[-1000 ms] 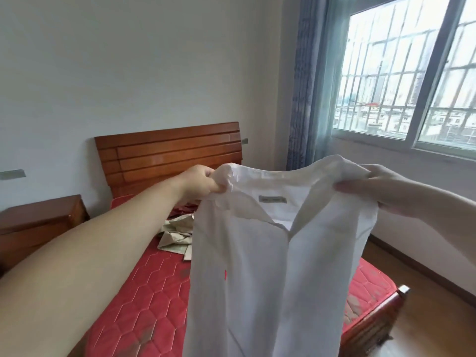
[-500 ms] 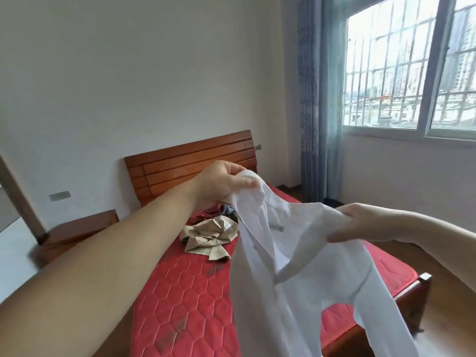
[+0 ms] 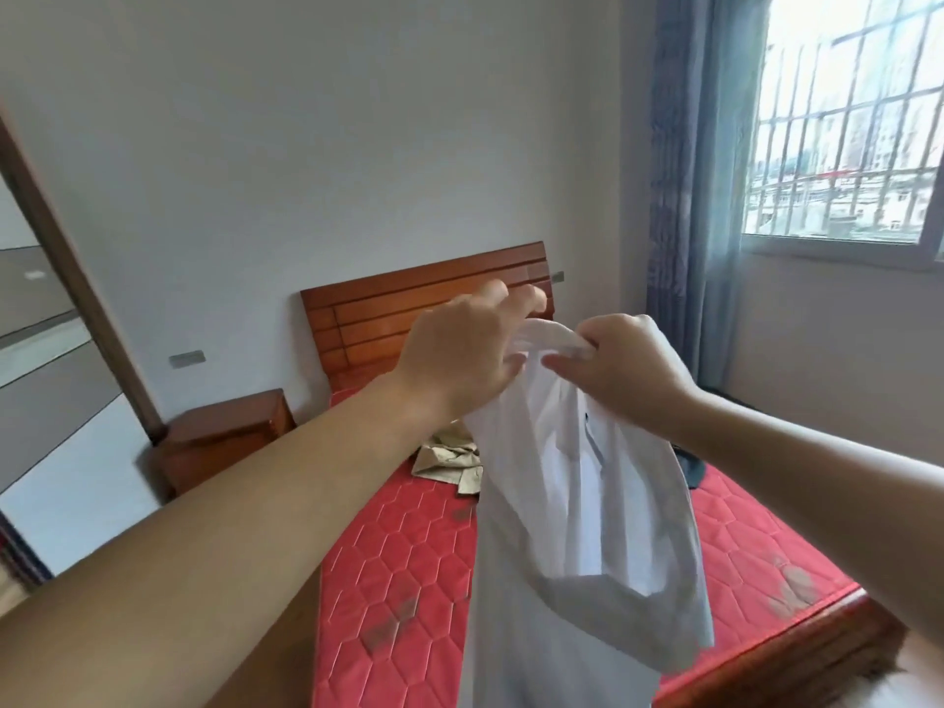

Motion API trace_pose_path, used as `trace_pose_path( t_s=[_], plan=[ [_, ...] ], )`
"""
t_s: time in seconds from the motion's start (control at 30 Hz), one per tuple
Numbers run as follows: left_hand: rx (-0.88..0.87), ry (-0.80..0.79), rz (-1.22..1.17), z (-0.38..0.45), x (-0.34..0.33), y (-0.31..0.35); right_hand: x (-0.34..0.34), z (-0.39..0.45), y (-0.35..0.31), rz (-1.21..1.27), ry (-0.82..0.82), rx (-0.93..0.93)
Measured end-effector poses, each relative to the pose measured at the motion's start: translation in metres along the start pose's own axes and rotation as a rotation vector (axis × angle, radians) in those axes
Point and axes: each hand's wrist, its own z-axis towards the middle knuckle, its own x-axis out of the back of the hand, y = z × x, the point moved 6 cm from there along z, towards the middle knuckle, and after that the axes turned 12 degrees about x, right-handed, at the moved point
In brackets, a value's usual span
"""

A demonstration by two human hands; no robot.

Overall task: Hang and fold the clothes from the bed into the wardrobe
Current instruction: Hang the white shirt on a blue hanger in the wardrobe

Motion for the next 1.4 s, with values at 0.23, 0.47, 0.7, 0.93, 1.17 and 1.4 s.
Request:
trace_pose_path(
  t_s=[0.23, 0.47, 0.7, 0.93, 1.17, 1.4],
  plan=[
    [0.284, -0.028, -0.203, 0.006, 0.006, -0.029, -0.03, -0.024, 0.006, -0.24, -0.315, -0.037],
    [0.632, -0.235, -0.128, -0.011, 0.009, -0.112, -0.065, -0.063, 0.047, 0.227, -0.79, -0.511],
    [1.18, -0.576, -0.743, -0.091, 0.006, -0.162, -0.066, 0.025, -0.033, 0.802, -0.415, -0.527],
    [1.095, -0.357, -1.425, -0.118, 0.048, -0.177, -0.11, 0.087, -0.152, 1.215, -0.291, -0.451],
    [0.874, -0.205, -0.904, -0.169, 0.099, -0.23, -0.151, 0.125, -0.29, 1.472, -0.195, -0.393],
    [0.968, -0.153, -0.802, -0.238, 0.131, -0.322, -0.203, 0.142, -0.395, 1.416, -0.243, -0.326]
  ],
)
